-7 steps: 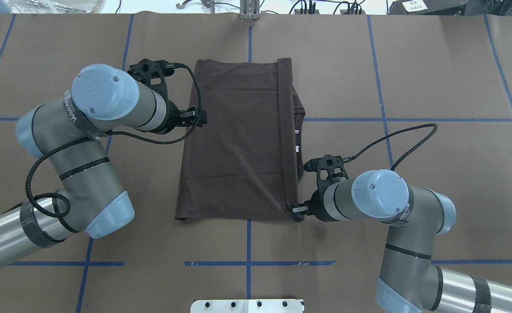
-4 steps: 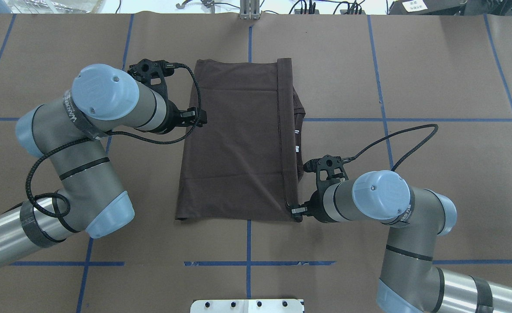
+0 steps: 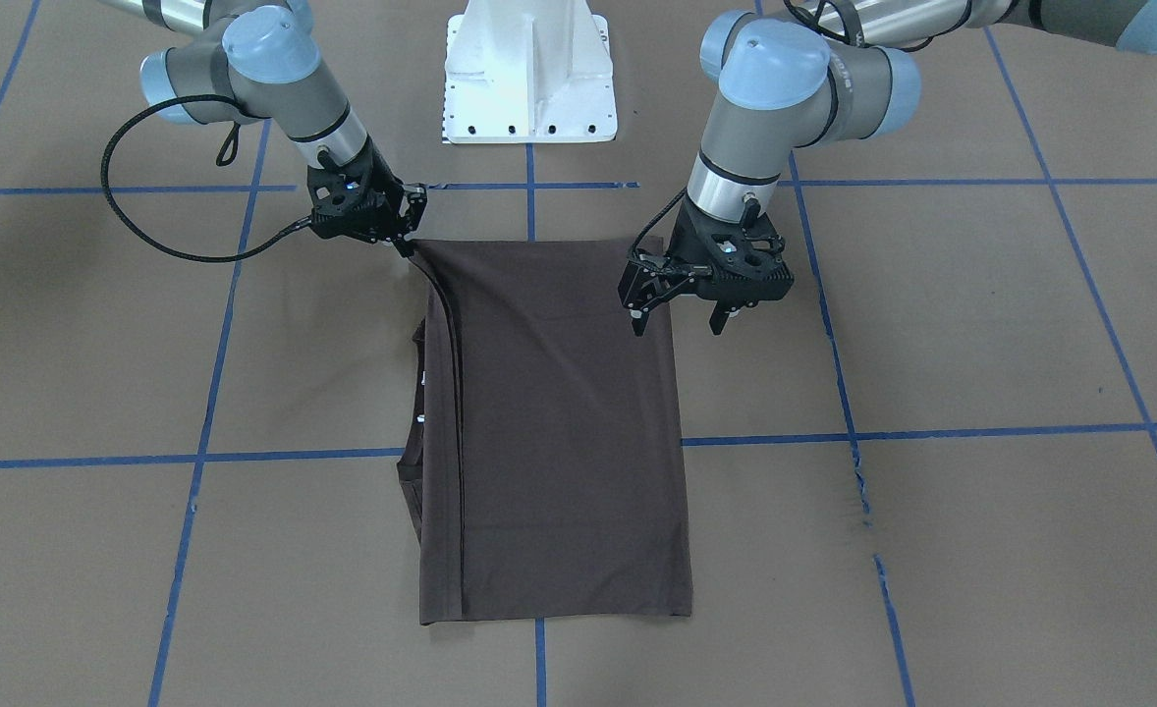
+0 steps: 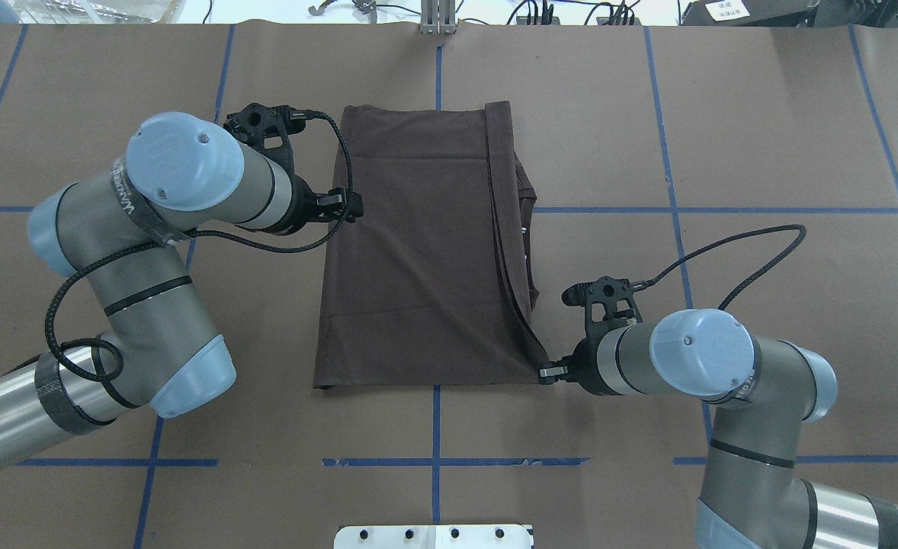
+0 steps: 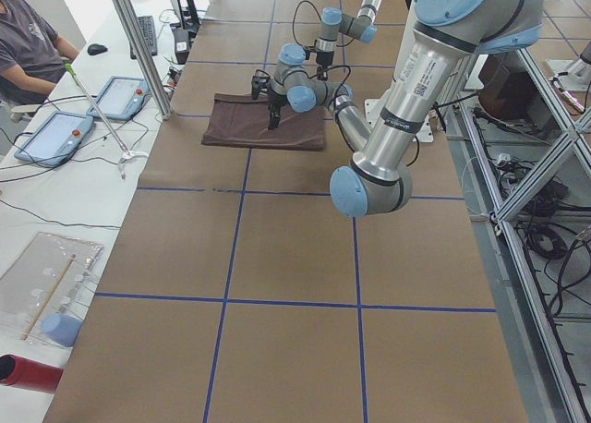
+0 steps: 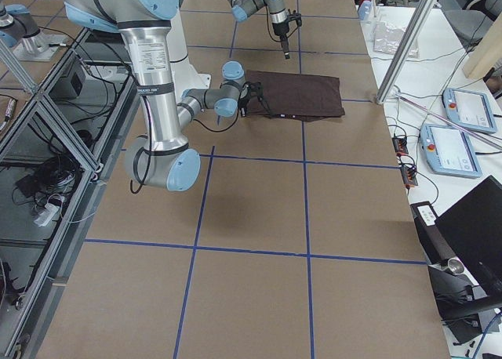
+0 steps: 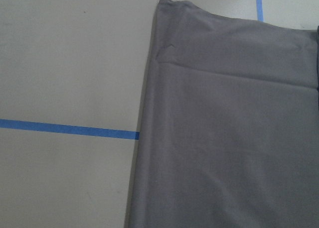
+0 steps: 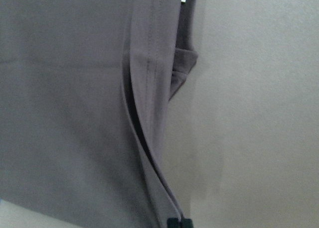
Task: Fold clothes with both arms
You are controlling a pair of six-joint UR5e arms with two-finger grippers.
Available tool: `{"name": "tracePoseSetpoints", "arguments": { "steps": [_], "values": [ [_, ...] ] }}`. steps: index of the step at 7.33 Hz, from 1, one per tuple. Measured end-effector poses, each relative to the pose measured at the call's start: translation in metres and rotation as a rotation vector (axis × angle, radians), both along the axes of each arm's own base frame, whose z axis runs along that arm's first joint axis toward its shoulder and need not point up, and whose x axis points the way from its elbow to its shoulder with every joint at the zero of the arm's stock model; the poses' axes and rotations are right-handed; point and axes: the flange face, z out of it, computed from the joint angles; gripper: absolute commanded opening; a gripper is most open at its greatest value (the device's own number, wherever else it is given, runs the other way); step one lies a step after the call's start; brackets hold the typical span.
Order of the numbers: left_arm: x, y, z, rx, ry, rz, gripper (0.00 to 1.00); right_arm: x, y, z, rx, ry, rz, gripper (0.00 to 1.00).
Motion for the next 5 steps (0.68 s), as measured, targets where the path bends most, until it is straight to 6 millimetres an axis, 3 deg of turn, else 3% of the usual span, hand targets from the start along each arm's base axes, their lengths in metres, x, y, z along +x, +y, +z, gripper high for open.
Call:
{"name": "tracePoseSetpoints", "arguments": {
  "steps": [2,3,4,5],
  "values": [
    [0.0,0.0,0.001,0.0,-0.001,0.001,1.0,0.007,0.009,0.004,-0.076,0.011,0.036,0.0],
    [0.0,0.0,0.001,0.0,-0.002,0.001,1.0,0.013,0.013,-0.008,-0.099,0.027,0.041,0.9],
    [0.0,0.0,0.001,0.0,-0.002,0.001,1.0,0.018,0.018,-0.021,-0.113,0.044,0.035,1.0],
    [0.0,0.0,0.001,0.0,-0.002,0.001,1.0,0.02,0.021,-0.029,-0.119,0.05,0.025,1.0]
  ]
}}
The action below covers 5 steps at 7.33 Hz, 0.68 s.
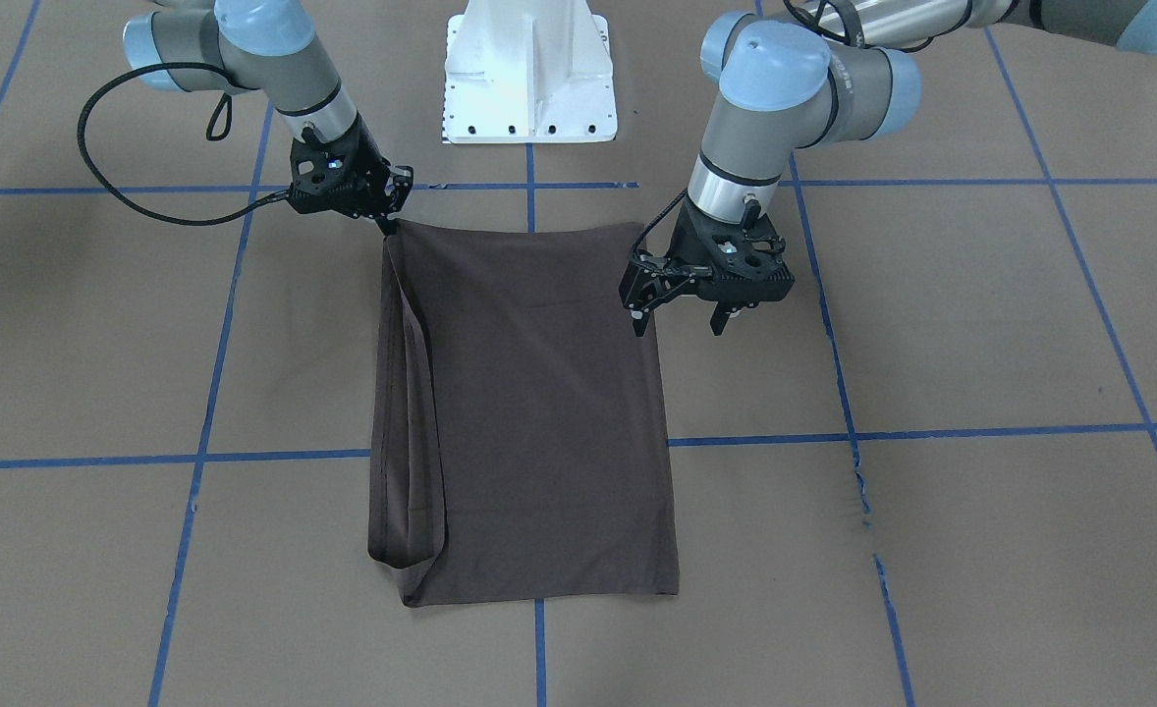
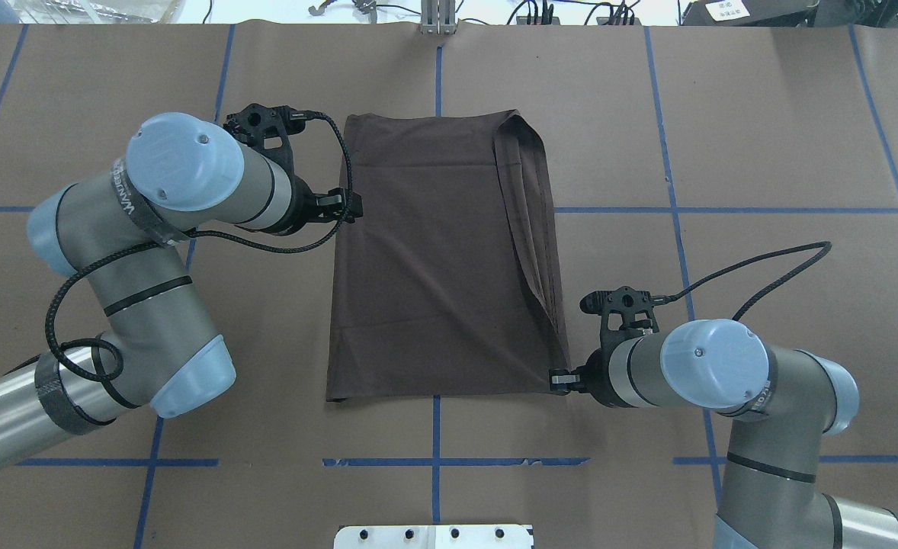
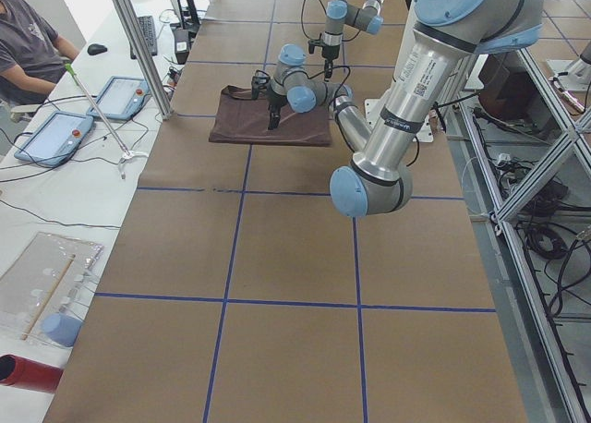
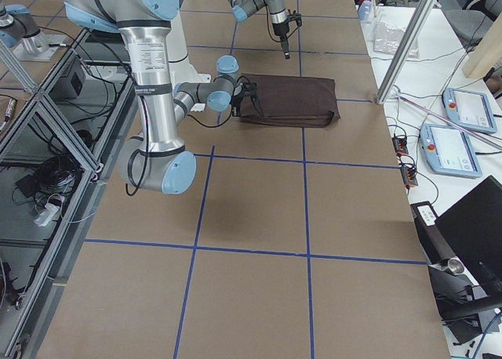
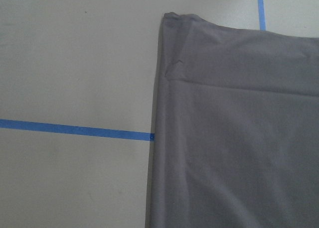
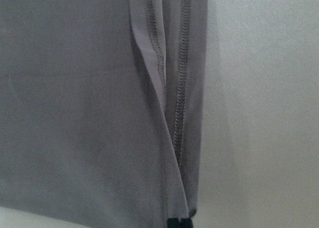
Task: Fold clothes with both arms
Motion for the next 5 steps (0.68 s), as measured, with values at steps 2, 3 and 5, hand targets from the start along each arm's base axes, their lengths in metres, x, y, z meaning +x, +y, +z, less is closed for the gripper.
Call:
{"name": "tracePoseSetpoints", "arguments": {
  "steps": [2,3,5],
  "values": [
    [0.0,0.0,0.0,0.001,-0.001,0.001,1.0,0.001,-0.008,-0.008,0.008,0.018,0.001,1.0],
    [0.0,0.0,0.0,0.002,-0.002,0.002,1.0,-0.001,-0.021,-0.017,0.02,0.048,0.006,1.0],
    [0.001,-0.001,0.001,0.002,-0.004,0.003,1.0,-0.019,-0.06,-0.046,0.048,0.16,-0.004,1.0]
  ]
}}
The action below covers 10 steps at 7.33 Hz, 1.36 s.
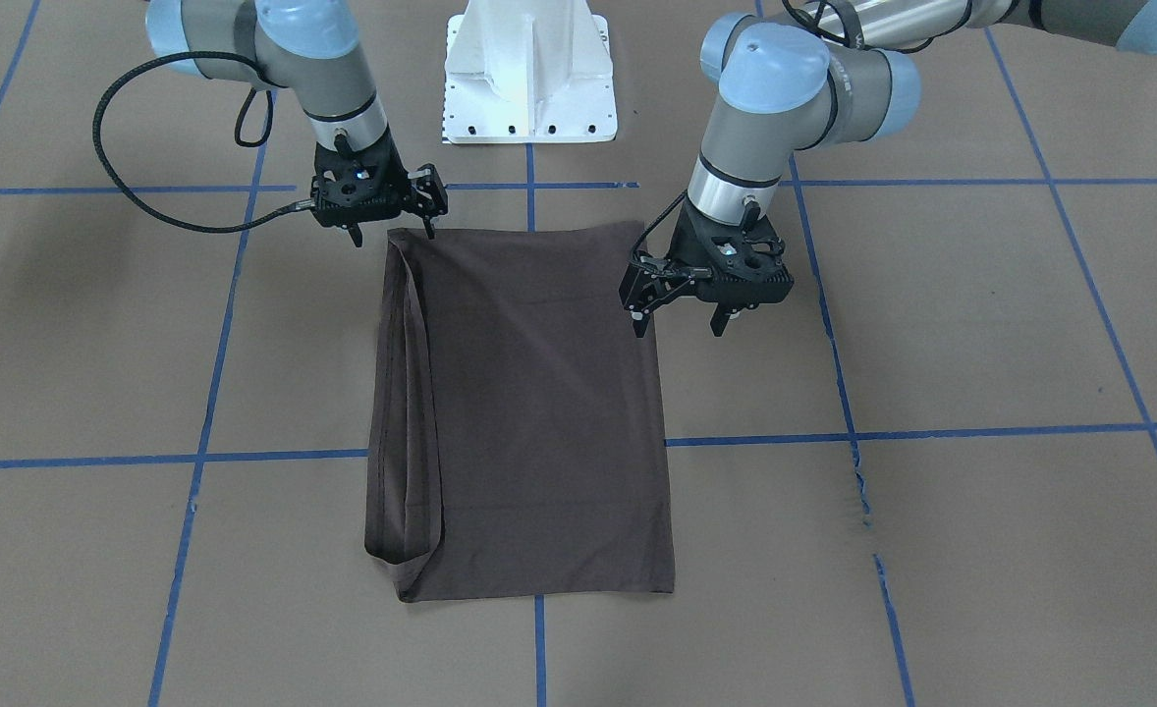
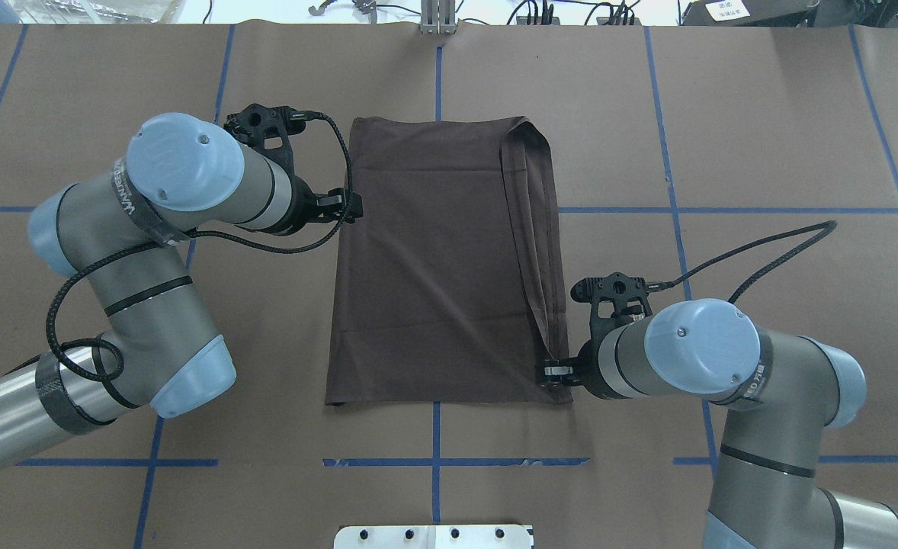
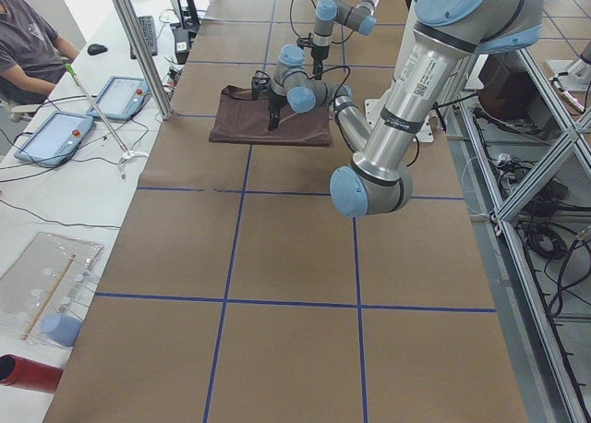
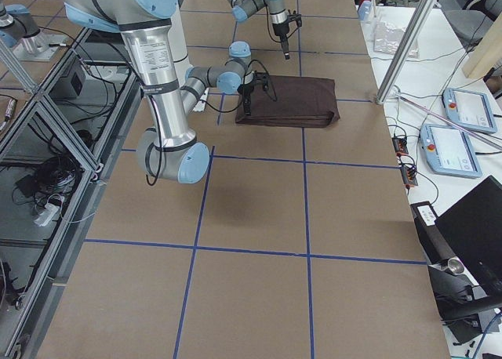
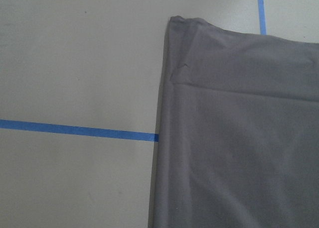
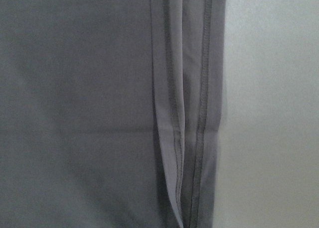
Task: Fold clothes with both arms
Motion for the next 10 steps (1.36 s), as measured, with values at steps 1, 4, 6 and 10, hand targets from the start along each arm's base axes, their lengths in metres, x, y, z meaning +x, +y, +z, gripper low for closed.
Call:
{"name": "tracePoseSetpoints", "arguments": {
  "steps": [1,4,6,10],
  "values": [
    [0.0,0.0,0.0,0.002,0.002,0.0,1.0,-0.009,-0.017,-0.003,0.009,0.046,-0.011,1.0],
    [-0.001,-0.001,-0.001,0.006,0.009,0.0,1.0,-0.047,-0.049,0.018,-0.017,0.139,-0.058,1.0],
    [-0.001,-0.001,-0.002,0.007,0.01,0.0,1.0,-0.053,-0.053,0.029,-0.076,0.142,-0.097,1.0],
    [-0.001,0.0,-0.002,0.007,0.011,0.001,1.0,-0.042,-0.066,0.043,-0.111,0.152,-0.093,1.0]
  ]
}}
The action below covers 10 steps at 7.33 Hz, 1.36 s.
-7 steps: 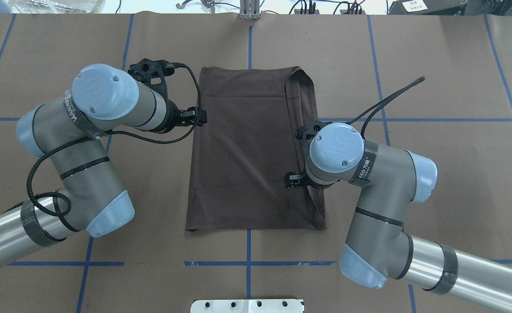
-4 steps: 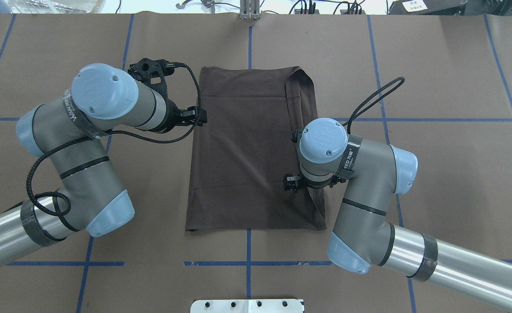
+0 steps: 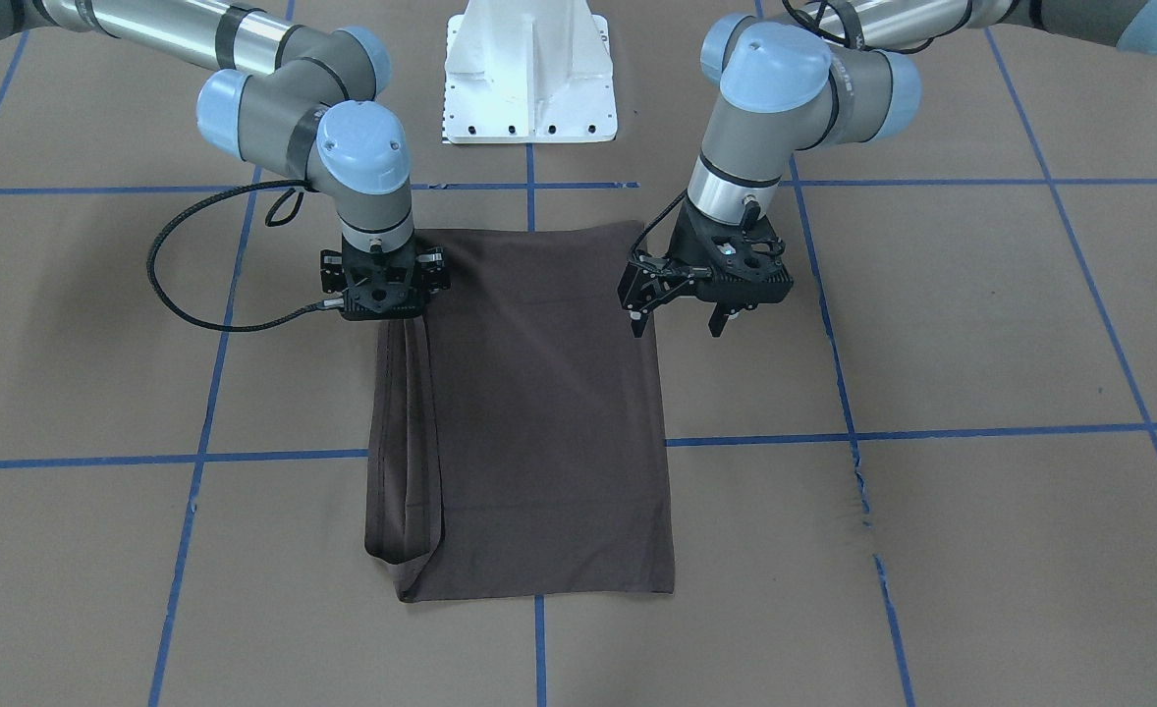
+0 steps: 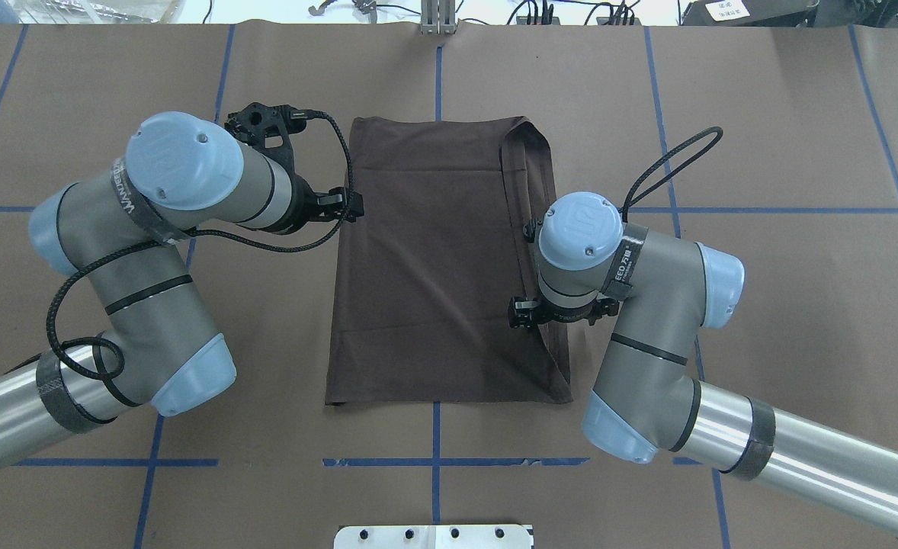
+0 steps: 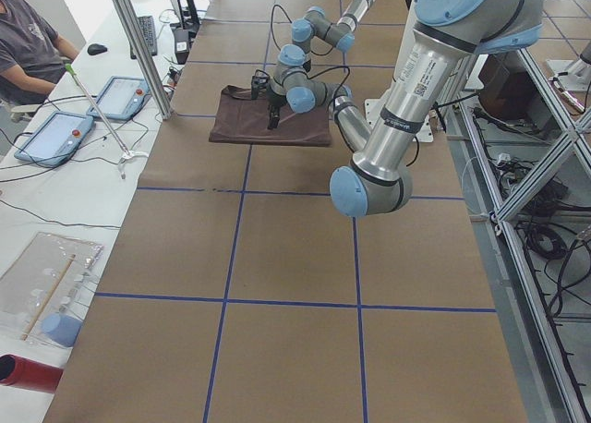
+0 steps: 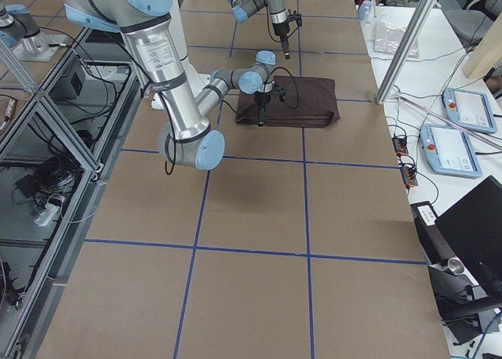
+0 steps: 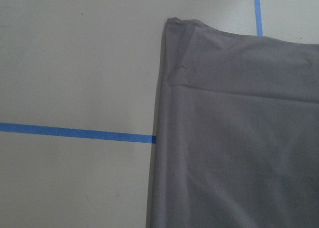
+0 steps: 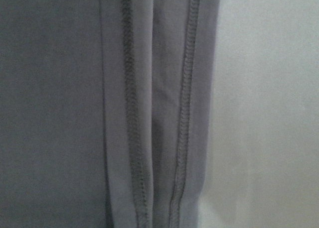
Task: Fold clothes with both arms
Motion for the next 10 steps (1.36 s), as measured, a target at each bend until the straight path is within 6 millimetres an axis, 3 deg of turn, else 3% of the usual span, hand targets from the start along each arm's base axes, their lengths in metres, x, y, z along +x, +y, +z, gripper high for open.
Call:
{"name": "tracePoseSetpoints", "arguments": {
  "steps": [3,6,7,8,10],
  "values": [
    [0.0,0.001,-0.003,0.001,0.005,0.0,1.0,0.012,-0.013,0.013,-0.006,0.043,-0.002,1.0],
    [-0.002,0.003,-0.012,0.004,0.019,-0.002,1.0,0.052,-0.038,0.051,0.007,0.087,-0.006,1.0],
    [-0.003,0.004,-0.015,0.007,0.025,-0.001,1.0,0.07,-0.054,0.047,0.008,0.072,0.006,1.0],
    [-0.004,0.005,-0.017,0.009,0.028,-0.001,1.0,0.087,-0.072,0.027,0.003,0.023,0.023,1.0],
    [-0.006,0.004,-0.018,0.012,0.032,-0.004,1.0,0.098,-0.097,-0.014,0.031,-0.049,0.037,1.0]
  ]
}}
